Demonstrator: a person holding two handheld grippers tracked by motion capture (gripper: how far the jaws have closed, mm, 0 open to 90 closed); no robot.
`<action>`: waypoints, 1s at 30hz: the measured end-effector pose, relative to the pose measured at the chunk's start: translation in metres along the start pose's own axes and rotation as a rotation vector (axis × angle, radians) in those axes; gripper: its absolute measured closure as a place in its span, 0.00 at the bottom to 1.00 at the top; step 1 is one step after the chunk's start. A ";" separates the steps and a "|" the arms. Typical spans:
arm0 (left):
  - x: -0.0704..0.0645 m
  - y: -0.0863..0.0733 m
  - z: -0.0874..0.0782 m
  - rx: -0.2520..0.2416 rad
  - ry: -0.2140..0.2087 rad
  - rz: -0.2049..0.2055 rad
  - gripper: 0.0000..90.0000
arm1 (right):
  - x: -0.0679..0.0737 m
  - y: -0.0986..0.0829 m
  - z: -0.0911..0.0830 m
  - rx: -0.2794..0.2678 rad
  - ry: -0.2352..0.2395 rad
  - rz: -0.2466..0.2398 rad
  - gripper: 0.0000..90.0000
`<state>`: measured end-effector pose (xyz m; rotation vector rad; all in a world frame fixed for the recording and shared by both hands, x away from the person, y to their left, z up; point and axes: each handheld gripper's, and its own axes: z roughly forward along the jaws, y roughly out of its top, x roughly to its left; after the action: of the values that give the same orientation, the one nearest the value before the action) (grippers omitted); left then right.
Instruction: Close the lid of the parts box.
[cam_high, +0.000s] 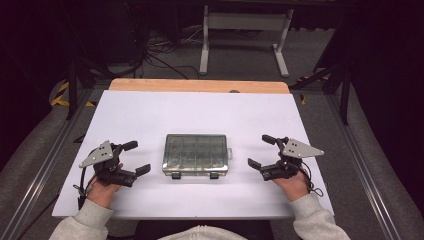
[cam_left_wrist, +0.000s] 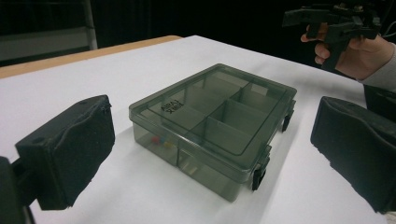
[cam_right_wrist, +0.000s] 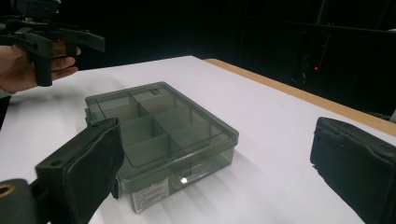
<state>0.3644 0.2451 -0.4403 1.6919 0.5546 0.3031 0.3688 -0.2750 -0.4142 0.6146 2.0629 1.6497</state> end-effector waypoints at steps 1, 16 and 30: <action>0.000 -0.001 0.000 0.001 -0.002 0.001 0.00 | 0.000 -0.002 -0.001 -0.004 -0.002 0.001 0.03; 0.003 -0.013 -0.005 0.026 0.005 -0.009 0.00 | 0.001 -0.026 -0.010 -0.036 -0.035 -0.020 0.02; 0.003 -0.018 -0.005 0.026 -0.009 -0.035 0.00 | -0.001 -0.033 -0.009 -0.035 -0.051 -0.009 0.01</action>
<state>0.3610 0.2531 -0.4575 1.7061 0.5827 0.2641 0.3619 -0.2884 -0.4443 0.6289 1.9939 1.6442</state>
